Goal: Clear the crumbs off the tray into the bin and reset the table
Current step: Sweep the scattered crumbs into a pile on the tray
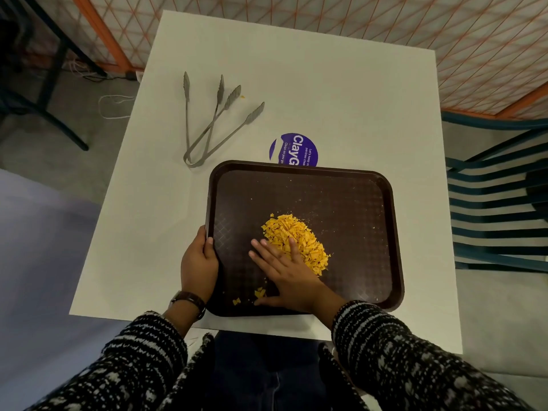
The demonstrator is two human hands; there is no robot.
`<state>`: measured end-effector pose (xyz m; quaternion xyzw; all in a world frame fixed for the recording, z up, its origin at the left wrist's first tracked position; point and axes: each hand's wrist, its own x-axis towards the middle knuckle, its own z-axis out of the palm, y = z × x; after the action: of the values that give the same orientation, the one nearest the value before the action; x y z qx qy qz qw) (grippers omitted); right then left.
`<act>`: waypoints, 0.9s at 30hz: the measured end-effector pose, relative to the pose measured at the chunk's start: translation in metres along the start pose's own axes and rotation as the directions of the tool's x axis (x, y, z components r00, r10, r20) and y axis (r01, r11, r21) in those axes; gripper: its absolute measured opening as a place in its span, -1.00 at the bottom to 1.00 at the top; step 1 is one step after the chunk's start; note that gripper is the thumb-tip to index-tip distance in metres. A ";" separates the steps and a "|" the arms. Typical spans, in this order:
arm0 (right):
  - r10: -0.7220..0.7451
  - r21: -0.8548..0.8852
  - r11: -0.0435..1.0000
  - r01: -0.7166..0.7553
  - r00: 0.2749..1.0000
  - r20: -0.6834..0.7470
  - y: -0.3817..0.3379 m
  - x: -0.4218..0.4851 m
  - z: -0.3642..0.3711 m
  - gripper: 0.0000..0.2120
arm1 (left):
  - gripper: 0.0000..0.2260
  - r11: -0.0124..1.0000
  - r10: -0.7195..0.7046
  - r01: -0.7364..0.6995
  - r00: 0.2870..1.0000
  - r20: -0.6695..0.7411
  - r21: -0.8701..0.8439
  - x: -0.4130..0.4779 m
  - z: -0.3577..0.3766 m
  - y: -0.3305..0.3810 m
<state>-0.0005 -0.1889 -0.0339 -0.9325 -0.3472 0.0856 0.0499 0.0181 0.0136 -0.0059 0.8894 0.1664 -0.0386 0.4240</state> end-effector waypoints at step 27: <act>-0.027 0.051 0.998 0.026 1.000 0.009 -0.038 0.037 -0.004 -0.13 | -0.72 0.999 -0.018 0.019 1.000 0.015 -0.045 0.000 -0.003 -0.008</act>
<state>0.0040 -0.1359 -0.0293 -0.9259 -0.3575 0.0981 0.0732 0.0151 0.0207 -0.0099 0.8777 0.1724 -0.0452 0.4447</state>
